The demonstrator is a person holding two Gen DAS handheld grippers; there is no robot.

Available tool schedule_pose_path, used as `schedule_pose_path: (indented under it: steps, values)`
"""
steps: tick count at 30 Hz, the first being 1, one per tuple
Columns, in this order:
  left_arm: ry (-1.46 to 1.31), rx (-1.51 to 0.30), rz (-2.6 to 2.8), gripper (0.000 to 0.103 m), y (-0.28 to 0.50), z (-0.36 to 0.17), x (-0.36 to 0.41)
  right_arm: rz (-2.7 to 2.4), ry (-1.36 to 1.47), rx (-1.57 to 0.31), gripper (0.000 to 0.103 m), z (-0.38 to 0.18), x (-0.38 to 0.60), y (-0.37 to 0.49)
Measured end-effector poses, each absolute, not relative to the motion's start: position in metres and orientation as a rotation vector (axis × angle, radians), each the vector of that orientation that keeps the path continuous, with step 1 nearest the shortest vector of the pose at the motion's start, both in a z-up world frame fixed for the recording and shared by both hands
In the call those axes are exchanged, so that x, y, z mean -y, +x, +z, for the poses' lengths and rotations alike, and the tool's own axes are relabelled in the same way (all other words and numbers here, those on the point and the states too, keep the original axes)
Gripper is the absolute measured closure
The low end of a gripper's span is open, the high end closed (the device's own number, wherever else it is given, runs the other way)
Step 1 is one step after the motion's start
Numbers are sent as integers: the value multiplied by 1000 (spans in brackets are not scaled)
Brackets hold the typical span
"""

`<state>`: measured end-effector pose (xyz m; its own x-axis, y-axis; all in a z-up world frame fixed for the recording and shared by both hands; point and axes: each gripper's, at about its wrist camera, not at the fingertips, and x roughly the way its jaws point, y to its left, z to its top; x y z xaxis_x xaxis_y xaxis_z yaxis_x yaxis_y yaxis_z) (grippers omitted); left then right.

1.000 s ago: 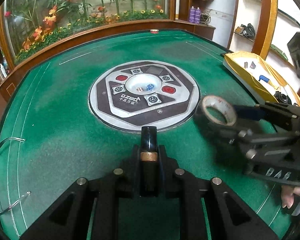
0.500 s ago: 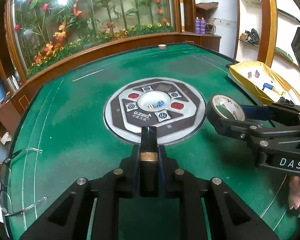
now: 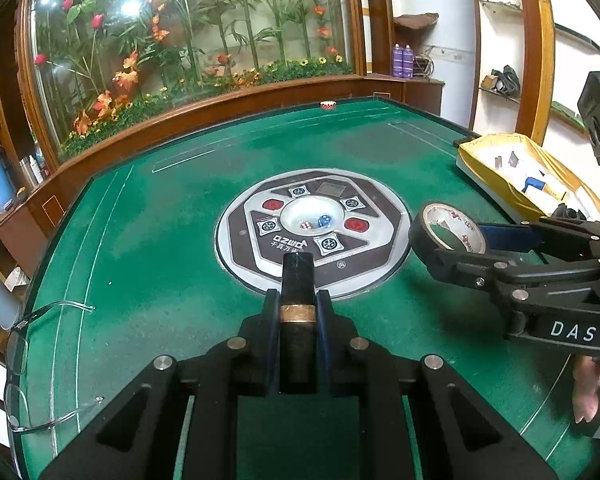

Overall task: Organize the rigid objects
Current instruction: 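Lift the tube with the left tool while the right lifts the grey tape roll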

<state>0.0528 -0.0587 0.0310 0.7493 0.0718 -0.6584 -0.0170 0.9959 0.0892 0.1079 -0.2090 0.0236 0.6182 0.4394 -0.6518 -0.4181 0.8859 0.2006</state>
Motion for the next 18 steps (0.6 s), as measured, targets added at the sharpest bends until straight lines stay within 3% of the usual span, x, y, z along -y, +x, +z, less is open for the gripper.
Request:
schedule_pose_path:
  steps: [18]
  values:
    - [62, -678, 19, 86, 48, 40, 66, 507, 60, -729, 45, 30, 217, 104]
